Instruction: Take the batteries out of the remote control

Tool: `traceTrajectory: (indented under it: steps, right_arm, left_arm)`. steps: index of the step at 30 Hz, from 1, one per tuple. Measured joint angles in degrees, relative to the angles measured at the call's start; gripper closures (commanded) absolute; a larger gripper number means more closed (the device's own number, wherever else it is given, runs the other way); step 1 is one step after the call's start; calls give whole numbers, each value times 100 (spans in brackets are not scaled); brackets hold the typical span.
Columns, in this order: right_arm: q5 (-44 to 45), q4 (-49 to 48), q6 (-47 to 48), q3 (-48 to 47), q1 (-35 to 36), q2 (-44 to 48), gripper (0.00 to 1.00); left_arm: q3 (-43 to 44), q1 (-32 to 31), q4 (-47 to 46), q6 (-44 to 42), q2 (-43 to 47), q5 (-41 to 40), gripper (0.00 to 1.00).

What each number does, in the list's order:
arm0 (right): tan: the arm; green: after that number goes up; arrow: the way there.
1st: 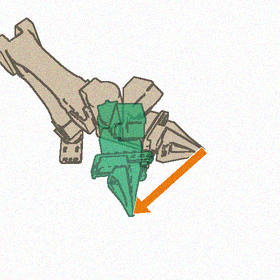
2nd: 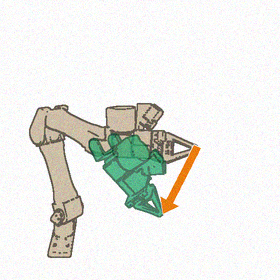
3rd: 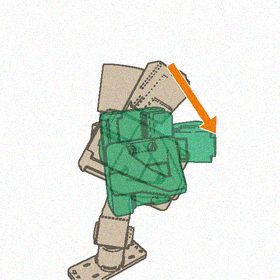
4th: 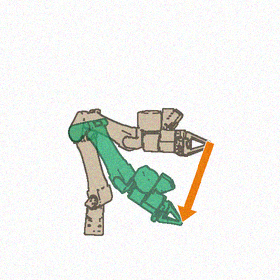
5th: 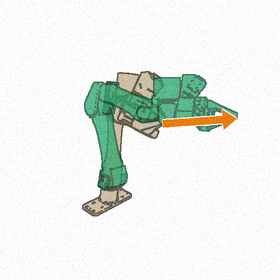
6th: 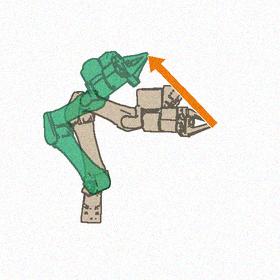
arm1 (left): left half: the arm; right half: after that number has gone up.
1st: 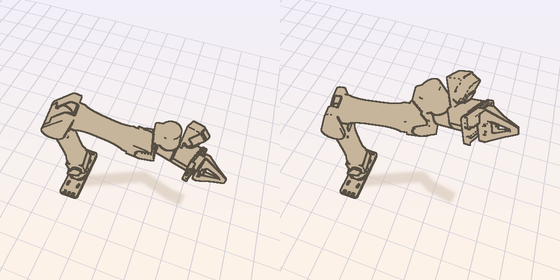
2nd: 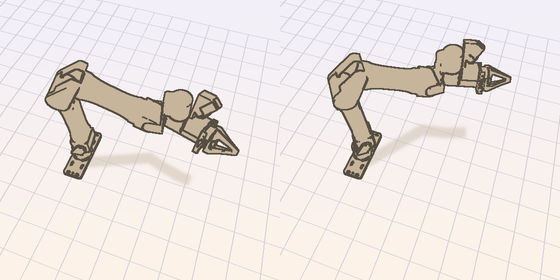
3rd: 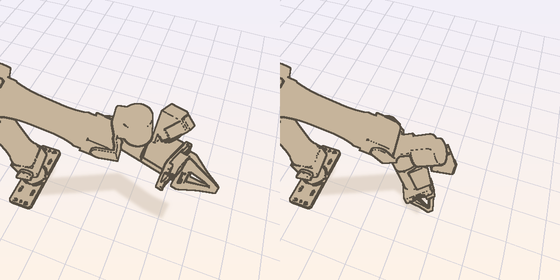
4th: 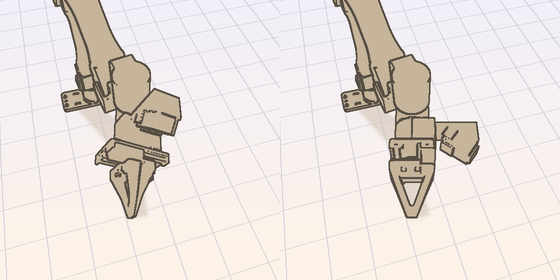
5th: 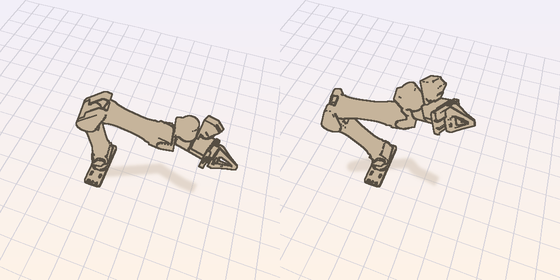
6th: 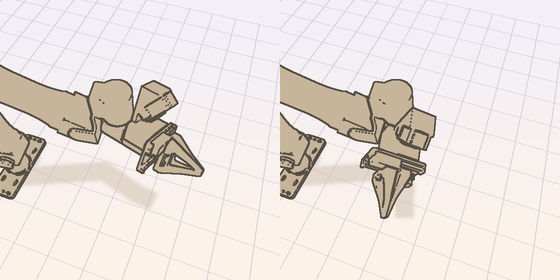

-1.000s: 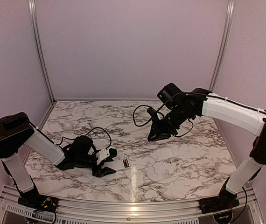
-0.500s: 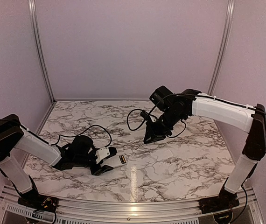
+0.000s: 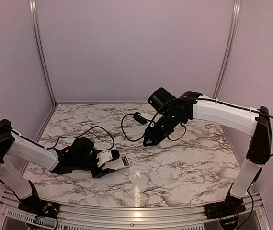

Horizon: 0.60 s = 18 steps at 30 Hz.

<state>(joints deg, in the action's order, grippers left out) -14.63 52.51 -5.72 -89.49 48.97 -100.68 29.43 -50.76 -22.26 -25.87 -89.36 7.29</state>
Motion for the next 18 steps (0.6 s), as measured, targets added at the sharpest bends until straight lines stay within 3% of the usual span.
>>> traceTrajectory:
  steps: [12,18]
  right_arm:
    - [66,-579,859,393,81,732,100]
    - [-42,-776,1274,393,83,765,100]
  left_arm:
    - [101,-81,249,-678,855,-518,45]
    - [538,-83,962,-942,920,-361,45]
